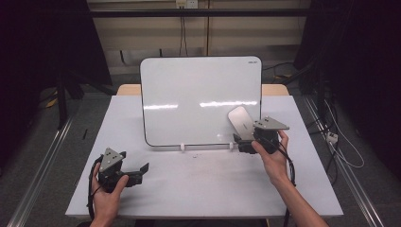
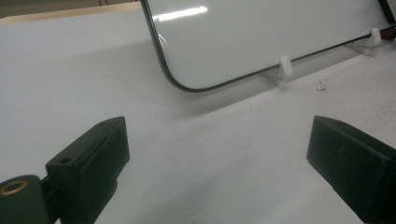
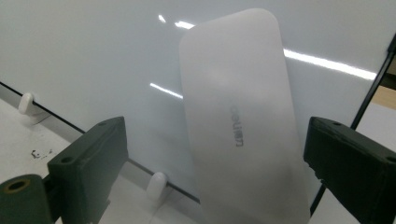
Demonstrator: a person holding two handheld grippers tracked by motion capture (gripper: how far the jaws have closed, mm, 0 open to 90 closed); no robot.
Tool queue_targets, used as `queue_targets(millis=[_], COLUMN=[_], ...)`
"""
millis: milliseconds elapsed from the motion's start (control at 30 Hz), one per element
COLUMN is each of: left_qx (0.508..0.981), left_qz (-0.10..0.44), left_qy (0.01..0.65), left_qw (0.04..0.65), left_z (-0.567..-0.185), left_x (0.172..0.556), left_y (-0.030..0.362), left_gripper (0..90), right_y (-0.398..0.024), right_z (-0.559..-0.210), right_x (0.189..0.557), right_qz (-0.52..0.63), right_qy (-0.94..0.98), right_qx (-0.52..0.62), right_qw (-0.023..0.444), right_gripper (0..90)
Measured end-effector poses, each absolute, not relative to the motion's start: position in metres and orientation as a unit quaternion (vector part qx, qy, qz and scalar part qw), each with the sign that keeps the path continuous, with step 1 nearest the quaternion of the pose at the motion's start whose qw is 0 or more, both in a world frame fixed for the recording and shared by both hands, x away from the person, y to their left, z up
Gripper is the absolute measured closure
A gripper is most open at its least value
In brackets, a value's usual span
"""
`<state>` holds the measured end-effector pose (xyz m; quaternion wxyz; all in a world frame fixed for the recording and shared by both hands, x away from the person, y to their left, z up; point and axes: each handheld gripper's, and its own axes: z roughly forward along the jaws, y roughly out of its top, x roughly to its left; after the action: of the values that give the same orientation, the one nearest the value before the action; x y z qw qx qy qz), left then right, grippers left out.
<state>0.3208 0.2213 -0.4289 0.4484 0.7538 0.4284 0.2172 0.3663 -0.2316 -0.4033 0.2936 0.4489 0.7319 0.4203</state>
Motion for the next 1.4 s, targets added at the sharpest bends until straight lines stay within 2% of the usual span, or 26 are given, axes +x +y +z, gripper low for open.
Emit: queue_targets(millis=[500,667,1400], left_qx=[0.749,0.745,0.740], left_qz=[0.217,0.218,0.224], left_qy=[0.435,0.435,0.443], left_qw=[0.451,0.457,0.454], left_z=[-0.428,-0.428,-0.428], left_x=[0.323,0.321,0.320], left_y=[0.225,0.225,0.228], left_gripper=[5.8,6.3,5.8], right_y=[-0.257,-0.265,-0.295], right_z=[-0.404,-0.413,-0.443], right_x=[0.338,0.327,0.282], right_qz=[0.414,0.418,0.426], right_qy=[0.711,0.698,0.668], right_qx=[0.480,0.488,0.521], right_qw=[0.303,0.315,0.318], right_gripper=[8.6,9.8,9.8])
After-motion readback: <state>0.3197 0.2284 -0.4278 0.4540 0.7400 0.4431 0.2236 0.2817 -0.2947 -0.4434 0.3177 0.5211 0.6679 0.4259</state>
